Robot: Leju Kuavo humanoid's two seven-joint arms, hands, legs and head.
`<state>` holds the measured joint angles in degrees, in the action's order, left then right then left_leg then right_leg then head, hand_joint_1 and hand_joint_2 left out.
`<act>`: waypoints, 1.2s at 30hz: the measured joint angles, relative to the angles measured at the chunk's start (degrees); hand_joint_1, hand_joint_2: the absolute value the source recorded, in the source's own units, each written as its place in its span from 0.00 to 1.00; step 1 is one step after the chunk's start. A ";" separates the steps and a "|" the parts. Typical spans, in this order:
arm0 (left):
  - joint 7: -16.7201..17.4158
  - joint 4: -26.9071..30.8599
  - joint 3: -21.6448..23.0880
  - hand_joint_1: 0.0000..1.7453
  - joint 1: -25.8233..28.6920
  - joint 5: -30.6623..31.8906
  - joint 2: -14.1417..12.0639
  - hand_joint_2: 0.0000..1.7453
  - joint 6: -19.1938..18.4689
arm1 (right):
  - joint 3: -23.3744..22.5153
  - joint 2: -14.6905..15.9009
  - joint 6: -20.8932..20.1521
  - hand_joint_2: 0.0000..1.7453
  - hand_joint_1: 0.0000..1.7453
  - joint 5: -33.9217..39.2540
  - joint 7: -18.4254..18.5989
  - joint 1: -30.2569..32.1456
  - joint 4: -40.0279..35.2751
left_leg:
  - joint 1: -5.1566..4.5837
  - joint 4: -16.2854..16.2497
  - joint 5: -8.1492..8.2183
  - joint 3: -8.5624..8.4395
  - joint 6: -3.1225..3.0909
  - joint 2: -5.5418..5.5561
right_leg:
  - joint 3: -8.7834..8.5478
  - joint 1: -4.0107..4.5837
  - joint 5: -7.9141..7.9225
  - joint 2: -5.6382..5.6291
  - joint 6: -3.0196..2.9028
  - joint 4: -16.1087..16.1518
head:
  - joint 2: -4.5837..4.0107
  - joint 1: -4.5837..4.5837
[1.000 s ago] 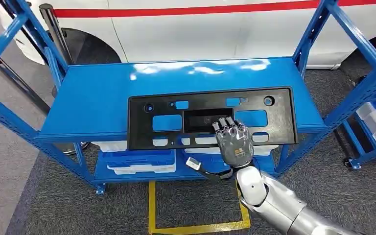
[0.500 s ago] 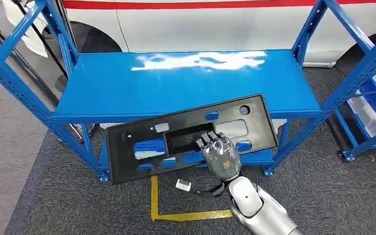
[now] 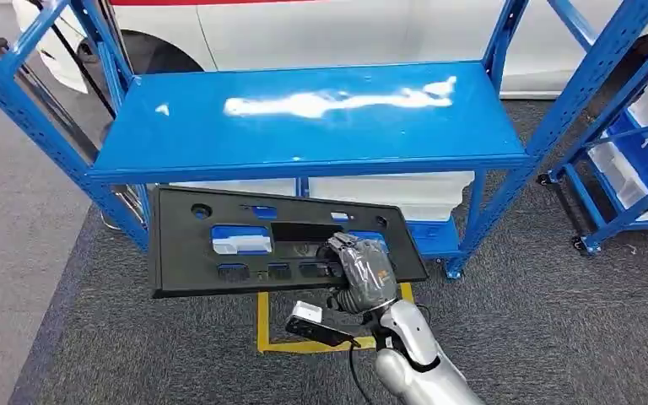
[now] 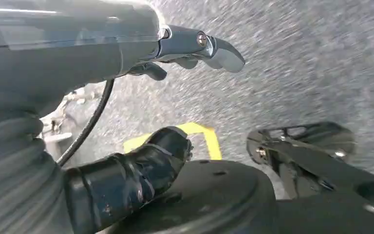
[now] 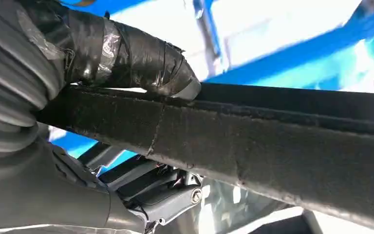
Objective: Take the parts from the cabinet and place them on the table.
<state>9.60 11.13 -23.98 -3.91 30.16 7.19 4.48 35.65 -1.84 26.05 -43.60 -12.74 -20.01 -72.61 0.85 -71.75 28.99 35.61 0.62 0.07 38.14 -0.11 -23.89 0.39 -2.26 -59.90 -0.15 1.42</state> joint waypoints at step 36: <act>-0.17 -0.02 -1.92 0.00 0.01 3.15 -0.11 1.00 -0.66 | -0.13 -1.44 -21.42 1.00 0.91 29.85 -8.35 2.73 -3.78 | -0.70 15.21 1.84 -9.37 -0.55 0.13 | 1.07 -0.24 3.24 0.30 1.58 0.75 | 0.00 0.00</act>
<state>9.42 11.10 -25.90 -3.89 33.31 7.08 3.82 35.52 -3.28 4.63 -13.75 -21.09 -17.28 -76.39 0.15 -56.54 30.83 26.24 0.07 0.20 39.21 -0.35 -20.65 0.69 -0.68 -59.15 -0.15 1.42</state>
